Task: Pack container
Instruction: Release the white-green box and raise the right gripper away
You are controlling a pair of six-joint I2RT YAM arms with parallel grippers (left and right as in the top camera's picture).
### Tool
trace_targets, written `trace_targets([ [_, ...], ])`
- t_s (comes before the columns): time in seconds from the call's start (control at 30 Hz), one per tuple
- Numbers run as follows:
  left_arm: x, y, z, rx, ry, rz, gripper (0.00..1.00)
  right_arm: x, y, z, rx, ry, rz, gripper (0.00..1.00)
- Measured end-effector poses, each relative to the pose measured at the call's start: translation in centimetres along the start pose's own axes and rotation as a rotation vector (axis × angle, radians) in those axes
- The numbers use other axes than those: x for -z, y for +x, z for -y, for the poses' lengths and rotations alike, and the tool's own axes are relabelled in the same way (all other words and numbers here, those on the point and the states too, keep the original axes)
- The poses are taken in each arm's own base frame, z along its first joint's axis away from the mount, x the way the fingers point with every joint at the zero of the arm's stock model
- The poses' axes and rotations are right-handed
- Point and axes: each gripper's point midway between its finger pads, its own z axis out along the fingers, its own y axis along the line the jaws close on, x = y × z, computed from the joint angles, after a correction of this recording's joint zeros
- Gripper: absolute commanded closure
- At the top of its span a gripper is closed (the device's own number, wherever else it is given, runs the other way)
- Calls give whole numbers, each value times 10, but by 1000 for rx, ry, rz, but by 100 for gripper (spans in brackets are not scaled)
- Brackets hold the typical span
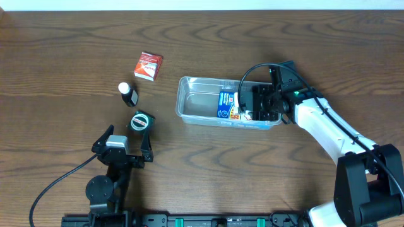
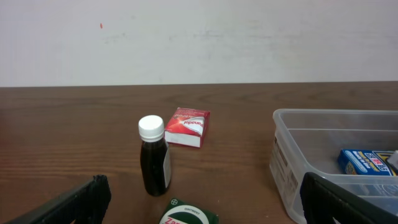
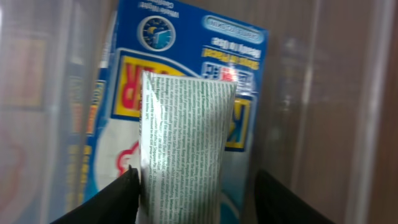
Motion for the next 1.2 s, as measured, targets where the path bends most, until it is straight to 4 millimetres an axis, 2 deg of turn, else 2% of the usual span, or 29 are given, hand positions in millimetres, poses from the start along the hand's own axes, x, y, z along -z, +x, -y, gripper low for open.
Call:
trace_targets([
  [0.2,0,0,0,0,0,0,2,3,-6,25,-33,104,19,37],
  [0.3,0,0,0,0,0,0,2,17,-15,41,-59,177,46,35],
  [0.43,0,0,0,0,0,0,2,53,-31,58,-60,283,86,35],
  [0.67,0,0,0,0,0,0,2,108,-53,72,-41,416,143,36],
  [0.7,0,0,0,0,0,0,2,114,-55,72,-43,429,149,14],
  [0.73,0,0,0,0,0,0,2,120,-57,73,-55,443,157,1],
  [0.87,0,0,0,0,0,0,2,146,-58,85,-103,539,156,1],
  [1.0,0,0,0,0,0,0,2,177,-41,111,-257,701,136,1],
  [1.07,0,0,0,0,0,0,2,192,-18,125,-408,794,109,1],
  [1.2,0,0,0,0,0,0,2,223,53,136,-793,969,40,1],
])
